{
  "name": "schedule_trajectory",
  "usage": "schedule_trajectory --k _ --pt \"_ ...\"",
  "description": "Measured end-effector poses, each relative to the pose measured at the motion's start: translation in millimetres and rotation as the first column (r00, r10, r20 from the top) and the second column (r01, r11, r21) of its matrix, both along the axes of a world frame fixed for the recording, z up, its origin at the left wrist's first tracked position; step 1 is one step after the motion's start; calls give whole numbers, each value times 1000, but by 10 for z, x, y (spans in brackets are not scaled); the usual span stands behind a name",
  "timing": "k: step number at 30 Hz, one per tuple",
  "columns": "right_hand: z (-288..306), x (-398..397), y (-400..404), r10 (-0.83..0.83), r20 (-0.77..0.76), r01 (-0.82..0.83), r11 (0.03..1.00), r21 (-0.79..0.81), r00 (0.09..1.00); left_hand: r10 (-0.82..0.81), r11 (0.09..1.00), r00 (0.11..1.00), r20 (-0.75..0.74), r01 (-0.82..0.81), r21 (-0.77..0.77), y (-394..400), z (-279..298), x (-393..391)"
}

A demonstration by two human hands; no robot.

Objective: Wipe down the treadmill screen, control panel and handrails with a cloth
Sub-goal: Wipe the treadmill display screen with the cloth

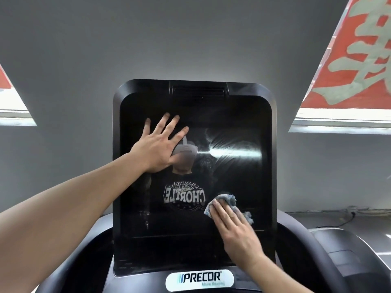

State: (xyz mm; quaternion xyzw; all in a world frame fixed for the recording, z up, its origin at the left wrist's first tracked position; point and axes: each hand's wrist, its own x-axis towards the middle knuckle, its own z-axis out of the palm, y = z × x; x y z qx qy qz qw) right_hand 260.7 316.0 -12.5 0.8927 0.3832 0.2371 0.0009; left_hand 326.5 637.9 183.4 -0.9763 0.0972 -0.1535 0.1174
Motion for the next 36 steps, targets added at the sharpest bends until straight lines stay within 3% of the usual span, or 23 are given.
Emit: schedule_trajectory --k 2,5,10,15,18,21,26,29,31,34,36 --pt "108 138 -252 -58 4 59 998 -5 998 1 1000 1000 0 -1 1 -7 0 2" --pt "11 31 -298 -263 -28 264 953 149 965 6 1000 1000 -8 -6 5 -8 -9 6" --pt "-191 -289 33 17 -76 -18 1000 -5 997 6 1000 1000 -6 -6 -1 -13 -9 0" --pt "-109 -199 -281 -194 -62 200 971 133 979 12 1000 1000 -13 -12 10 -23 -7 2" --pt "-388 -332 97 -54 -9 54 997 48 998 16 1000 1000 -16 -16 13 -19 -11 -7" --pt "-243 -228 126 81 -46 -81 997 11 996 12 1000 1000 -25 -12 8 -10 -1 -7" --pt "-210 -258 198 -107 -42 114 975 189 993 24 1000 999 -22 -24 -2 -24 0 -4" --pt "-429 -322 435 79 29 -81 995 59 996 12 1000 1000 -10 -13 -14 -27 -29 1" --pt "-270 -180 360 118 20 -119 993 14 993 -1 1000 1000 -19 1 -14 -13 -19 -11" --pt "-125 -108 216 -18 -3 18 991 130 1000 5 1000 1000 -23 -6 -30 -22 35 -41" --pt "-238 -217 276 -77 -61 88 977 197 995 5 996 997 78 2 -84 -110 -4 -114"
